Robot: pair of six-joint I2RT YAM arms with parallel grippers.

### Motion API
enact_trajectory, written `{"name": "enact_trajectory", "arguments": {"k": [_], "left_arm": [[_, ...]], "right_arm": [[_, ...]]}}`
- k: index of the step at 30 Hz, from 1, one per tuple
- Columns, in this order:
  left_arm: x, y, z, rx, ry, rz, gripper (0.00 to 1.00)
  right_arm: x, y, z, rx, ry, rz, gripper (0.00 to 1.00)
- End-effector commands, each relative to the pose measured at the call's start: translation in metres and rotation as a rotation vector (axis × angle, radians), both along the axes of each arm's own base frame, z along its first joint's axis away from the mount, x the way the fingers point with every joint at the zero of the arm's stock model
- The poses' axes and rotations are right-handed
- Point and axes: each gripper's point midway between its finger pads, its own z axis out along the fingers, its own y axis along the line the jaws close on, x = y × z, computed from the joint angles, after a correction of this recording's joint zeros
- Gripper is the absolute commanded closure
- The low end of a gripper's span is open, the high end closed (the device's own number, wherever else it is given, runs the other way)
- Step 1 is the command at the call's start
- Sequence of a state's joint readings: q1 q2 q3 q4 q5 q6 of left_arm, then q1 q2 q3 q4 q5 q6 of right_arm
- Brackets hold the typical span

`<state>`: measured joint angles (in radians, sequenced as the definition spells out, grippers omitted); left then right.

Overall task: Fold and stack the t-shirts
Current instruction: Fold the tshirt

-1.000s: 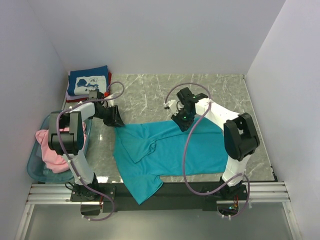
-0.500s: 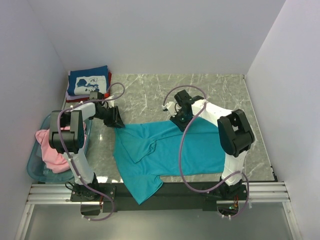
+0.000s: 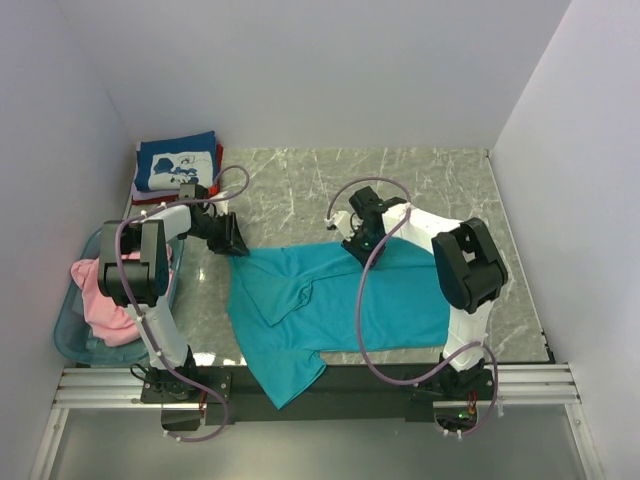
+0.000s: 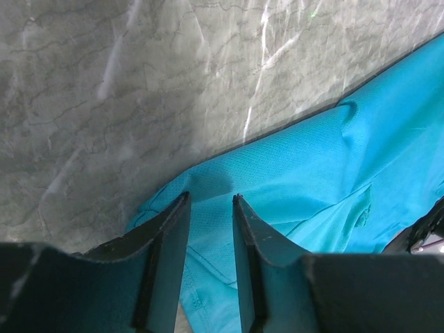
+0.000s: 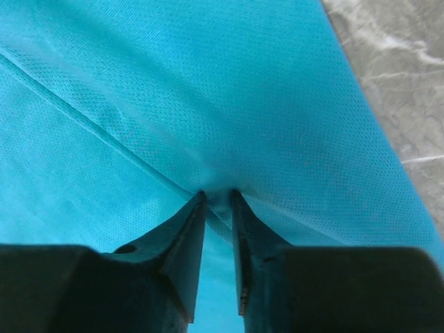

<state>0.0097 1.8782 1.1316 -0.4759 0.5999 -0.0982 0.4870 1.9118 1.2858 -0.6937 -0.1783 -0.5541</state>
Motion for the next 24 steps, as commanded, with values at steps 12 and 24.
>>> {"name": "enact_trajectory", "arguments": {"k": [12,24], "left_arm": [[0.004,0.033,-0.034,0.130,0.090,0.095,0.80],[0.040,0.027,0.039,0.072,-0.154,0.012,0.70]], "right_arm": [[-0.030,-0.025,-0.001,-0.059,0.059,0.036,0.82],[0.021,-0.065,0.068,0.108,0.024,-0.196,0.61]]}}
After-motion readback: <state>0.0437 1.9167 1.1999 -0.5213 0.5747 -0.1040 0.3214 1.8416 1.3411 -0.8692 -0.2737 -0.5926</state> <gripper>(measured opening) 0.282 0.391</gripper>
